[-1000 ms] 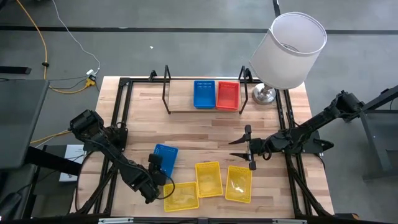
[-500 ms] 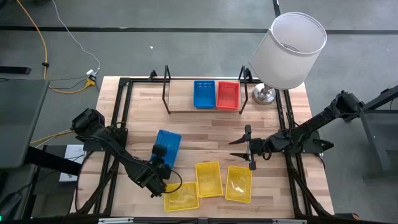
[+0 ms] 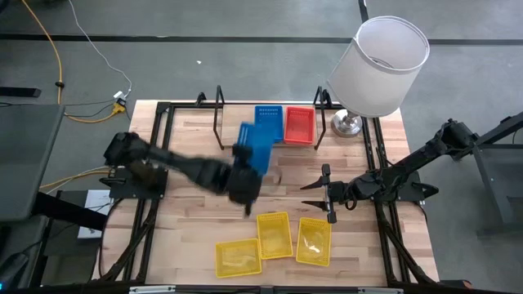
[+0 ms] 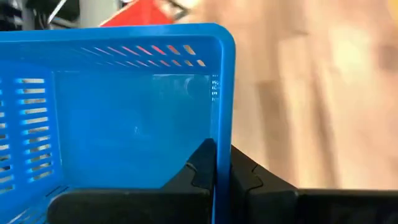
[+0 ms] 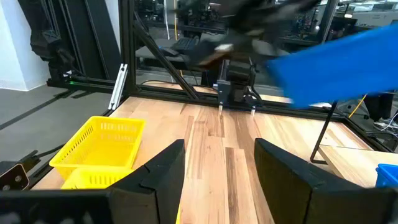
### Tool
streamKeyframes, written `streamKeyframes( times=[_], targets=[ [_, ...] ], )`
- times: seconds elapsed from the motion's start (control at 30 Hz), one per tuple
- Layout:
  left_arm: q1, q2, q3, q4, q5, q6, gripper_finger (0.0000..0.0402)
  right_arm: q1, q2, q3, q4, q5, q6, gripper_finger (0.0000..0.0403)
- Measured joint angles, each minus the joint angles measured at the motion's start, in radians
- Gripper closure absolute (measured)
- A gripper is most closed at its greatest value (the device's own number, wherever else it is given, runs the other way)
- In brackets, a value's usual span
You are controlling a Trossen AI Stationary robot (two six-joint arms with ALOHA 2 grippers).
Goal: Stack baskets on shelf by color
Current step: Stack the blue bin on top of the other blue bins on the shelf
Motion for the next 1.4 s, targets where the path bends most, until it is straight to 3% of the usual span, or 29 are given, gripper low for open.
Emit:
streamKeyframes(
  times=[0.23, 0.4, 0.8, 1.4],
  targets=[
    [0.330, 0.015, 0.009, 0.201, 0.293, 0.109, 0.0401, 0.000, 0.000, 0.000, 0.000, 0.000, -0.001, 0.0222],
    [0.442, 0.064, 0.008, 0.292, 0.331, 0.134, 0.0401, 0.000, 0.000, 0.000, -0.001, 0.000, -0.008, 0.0222],
    [0.488, 0.186, 0.007, 0.390, 0.298, 0.218, 0.0401, 0.000, 0.000, 0.001, -0.017, 0.018, -0.001, 0.0222],
    [0.494, 0.209, 0.008, 0.391, 0.295, 0.250, 0.0396, 0.000, 0.000, 0.001, -0.023, 0.051, -0.001, 0.0222]
  ],
)
